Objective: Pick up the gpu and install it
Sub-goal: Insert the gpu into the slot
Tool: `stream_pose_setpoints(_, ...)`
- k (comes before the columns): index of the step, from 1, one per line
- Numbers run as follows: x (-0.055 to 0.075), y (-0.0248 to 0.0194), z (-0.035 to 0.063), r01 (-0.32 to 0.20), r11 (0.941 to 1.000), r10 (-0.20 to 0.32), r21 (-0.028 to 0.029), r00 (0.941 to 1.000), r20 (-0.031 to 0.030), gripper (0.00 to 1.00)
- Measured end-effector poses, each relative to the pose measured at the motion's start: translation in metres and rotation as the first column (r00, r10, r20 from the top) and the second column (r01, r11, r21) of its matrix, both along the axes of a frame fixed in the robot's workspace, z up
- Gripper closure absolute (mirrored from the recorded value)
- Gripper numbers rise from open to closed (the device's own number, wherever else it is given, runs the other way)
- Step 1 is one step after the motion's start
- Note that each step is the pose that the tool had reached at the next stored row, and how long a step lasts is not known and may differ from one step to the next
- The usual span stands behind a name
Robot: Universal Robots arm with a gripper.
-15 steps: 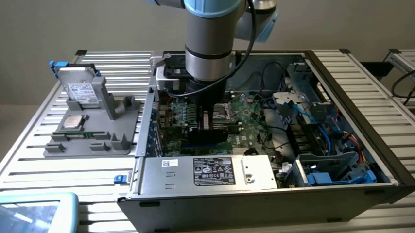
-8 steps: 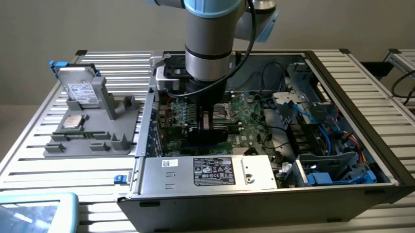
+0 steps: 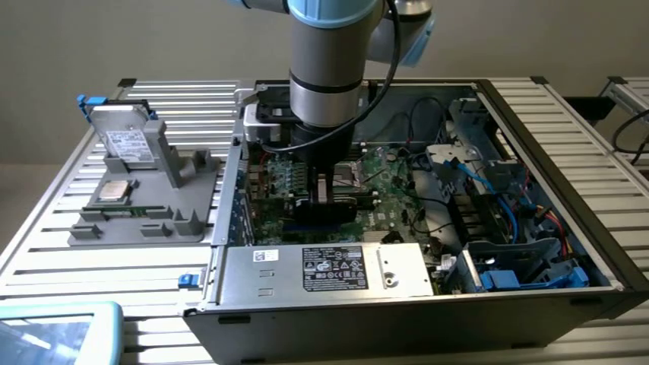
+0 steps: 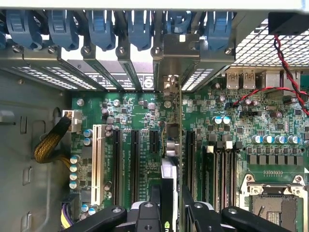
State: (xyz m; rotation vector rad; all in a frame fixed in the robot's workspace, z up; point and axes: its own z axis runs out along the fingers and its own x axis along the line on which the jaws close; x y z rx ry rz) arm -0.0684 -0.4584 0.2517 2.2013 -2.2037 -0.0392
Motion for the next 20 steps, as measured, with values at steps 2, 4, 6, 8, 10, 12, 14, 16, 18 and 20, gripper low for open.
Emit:
stream_pose_setpoints(2, 0.0000, 0.0000, -0.0003, 0.000, 1.0000, 0.000, 0.0001, 1.0000, 0.0000, 0.73)
stream_pose_setpoints(4, 0.0000, 0.0000, -0.0007, 0.000, 1.0000, 0.000, 0.0000, 1.0000, 0.0000, 0.73)
stream_pose_setpoints(6, 0.0000, 0.0000, -0.0009, 0.000, 1.0000, 0.000, -0.0002, 1.0000, -0.0001, 0.73)
stream_pose_setpoints(8, 0.0001, 0.0000, -0.0016, 0.000, 1.0000, 0.000, -0.0004, 1.0000, 0.0000, 0.73)
stream_pose_setpoints(10, 0.0001, 0.0000, -0.0020, 0.000, 1.0000, 0.000, -0.0012, 1.0000, -0.0001, 0.73)
stream_pose_setpoints(12, 0.0001, 0.0000, -0.0021, 0.000, 1.0000, 0.000, -0.0015, 1.0000, -0.0001, 0.73)
stream_pose_setpoints(14, 0.0000, 0.0002, -0.0022, 0.000, 1.0000, 0.000, -0.0013, 1.0000, 0.0000, 0.73)
stream_pose_setpoints(16, 0.0000, 0.0003, -0.0023, 0.000, 1.0000, 0.000, -0.0015, 1.0000, 0.0000, 0.73)
stream_pose_setpoints(18, 0.0000, 0.0003, -0.0024, 0.000, 1.0000, 0.000, -0.0016, 1.0000, -0.0001, 0.73)
stream_pose_setpoints(20, 0.0000, 0.0004, -0.0025, 0.000, 1.0000, 0.000, -0.0017, 1.0000, -0.0001, 0.73)
